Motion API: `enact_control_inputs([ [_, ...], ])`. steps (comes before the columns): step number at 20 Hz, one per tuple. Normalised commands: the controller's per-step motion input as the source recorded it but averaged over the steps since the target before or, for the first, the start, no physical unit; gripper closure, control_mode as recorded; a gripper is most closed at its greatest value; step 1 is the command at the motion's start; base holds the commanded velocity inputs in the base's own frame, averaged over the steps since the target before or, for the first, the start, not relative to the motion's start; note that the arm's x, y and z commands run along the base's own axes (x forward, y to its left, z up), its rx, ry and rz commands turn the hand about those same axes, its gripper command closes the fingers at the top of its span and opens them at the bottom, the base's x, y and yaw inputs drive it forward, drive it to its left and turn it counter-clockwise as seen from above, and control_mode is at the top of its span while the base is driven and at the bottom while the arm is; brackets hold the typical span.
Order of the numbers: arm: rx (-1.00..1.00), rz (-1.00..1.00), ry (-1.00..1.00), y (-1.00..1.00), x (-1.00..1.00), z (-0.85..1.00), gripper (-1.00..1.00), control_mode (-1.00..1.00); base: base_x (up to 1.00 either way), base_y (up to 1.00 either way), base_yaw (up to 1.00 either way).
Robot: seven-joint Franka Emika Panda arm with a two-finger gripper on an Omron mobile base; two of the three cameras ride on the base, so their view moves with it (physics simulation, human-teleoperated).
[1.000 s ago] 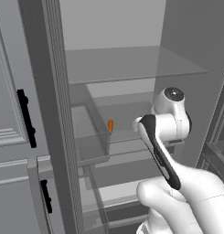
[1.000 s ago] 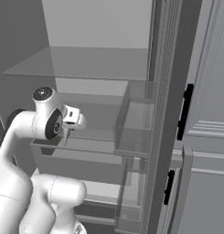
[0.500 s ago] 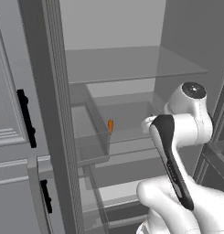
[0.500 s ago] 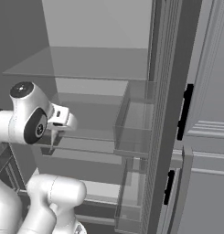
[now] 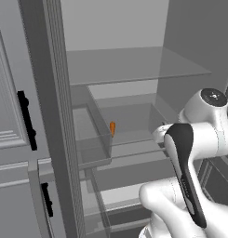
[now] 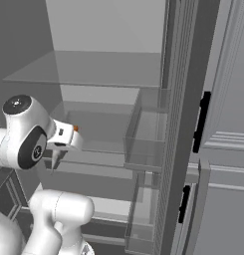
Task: Place one carrot and one fish in each tupperware on the nearby counter, to pack two identical lunches.
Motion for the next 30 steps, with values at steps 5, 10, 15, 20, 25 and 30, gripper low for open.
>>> enact_control_inputs([
  [5, 0.0, 0.0, 0.0, 0.0, 0.0, 0.0, 1.0, -1.0, 0.0, 0.0, 0.0],
  [10, 0.0, 0.0, -0.01, 0.0, -0.22, 0.0, 1.0, 1.0, -0.37, 0.0, 0.0],
  [15, 0.0, 0.0, 0.0, 0.0, 0.0, 0.0, 1.0, 1.0, -1.0, -0.06, -0.01],
  [20, 0.0, 0.0, 0.0, 0.0, 0.0, 0.0, 1.0, 1.0, -1.0, -0.03, -0.3],
  [25, 0.0, 0.0, 0.0, 0.0, 0.0, 0.0, 1.0, 1.0, -0.79, -0.38, -0.62],
  [30, 0.0, 0.0, 0.0, 0.0, 0.0, 0.0, 1.0, 1.0, -0.55, -0.58, -0.63],
])
